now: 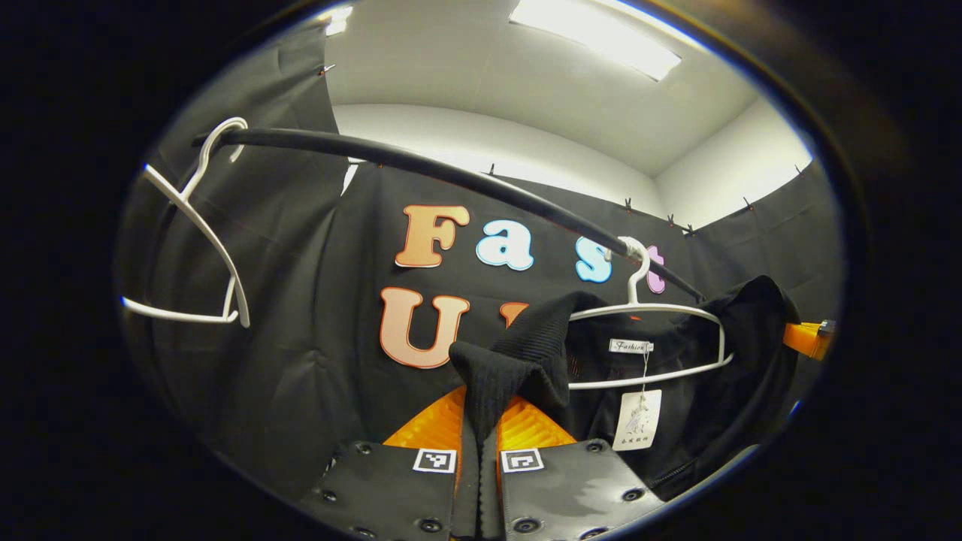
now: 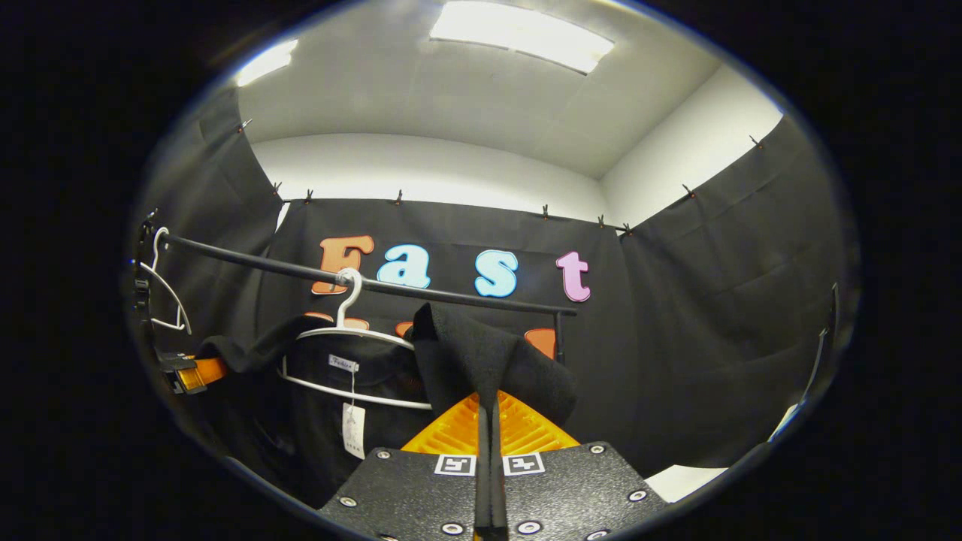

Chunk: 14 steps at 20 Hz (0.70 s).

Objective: Grasp the clothes on the hanger with both hands and then place them into the laundry hamper below.

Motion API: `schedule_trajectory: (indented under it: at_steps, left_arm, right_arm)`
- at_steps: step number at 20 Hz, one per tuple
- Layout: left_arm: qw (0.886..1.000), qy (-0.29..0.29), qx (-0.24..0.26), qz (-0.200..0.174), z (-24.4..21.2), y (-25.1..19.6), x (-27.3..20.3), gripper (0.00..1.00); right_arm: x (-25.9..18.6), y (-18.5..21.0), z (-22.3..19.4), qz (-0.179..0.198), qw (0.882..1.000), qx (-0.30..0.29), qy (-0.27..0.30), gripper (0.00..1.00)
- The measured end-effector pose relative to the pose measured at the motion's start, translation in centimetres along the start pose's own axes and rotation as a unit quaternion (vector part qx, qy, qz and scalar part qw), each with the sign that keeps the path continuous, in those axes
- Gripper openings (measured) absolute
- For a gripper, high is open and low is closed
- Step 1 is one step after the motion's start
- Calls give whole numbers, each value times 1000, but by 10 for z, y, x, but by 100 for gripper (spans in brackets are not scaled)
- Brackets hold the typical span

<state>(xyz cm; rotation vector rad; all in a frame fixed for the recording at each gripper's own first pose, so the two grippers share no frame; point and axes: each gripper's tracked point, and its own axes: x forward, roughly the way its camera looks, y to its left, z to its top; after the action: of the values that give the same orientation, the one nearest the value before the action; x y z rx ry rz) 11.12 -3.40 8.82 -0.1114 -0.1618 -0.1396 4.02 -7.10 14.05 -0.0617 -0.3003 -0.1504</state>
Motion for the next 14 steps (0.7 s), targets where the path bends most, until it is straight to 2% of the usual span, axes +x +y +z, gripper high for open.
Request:
schedule_trajectory:
  at_steps: [5, 6, 7, 12, 13, 14]
  left_arm:
    - [999, -35, 19, 2, 35, 3, 15, 8]
    - [999, -41, 24, 4, 42, 5, 21, 11]
    - [999, -47, 27, 2, 48, 6, 25, 8]
    - [996, -83, 38, 9, 76, 12, 41, 8]
    - [995, -87, 39, 12, 80, 15, 46, 11]
    - [995, -88, 36, 12, 82, 16, 48, 8]
  right_arm:
    - [17, -19, 27, -16, 1000, -15, -15, 0]
    - [21, -24, 32, -21, 999, -17, -22, 0]
    - [24, -28, 36, -24, 999, -19, -26, 0]
    - [40, -41, 42, -32, 999, -8, -33, 0]
    - [46, -44, 43, -34, 999, -8, -33, 0]
    - [52, -48, 42, -36, 999, -7, -33, 0]
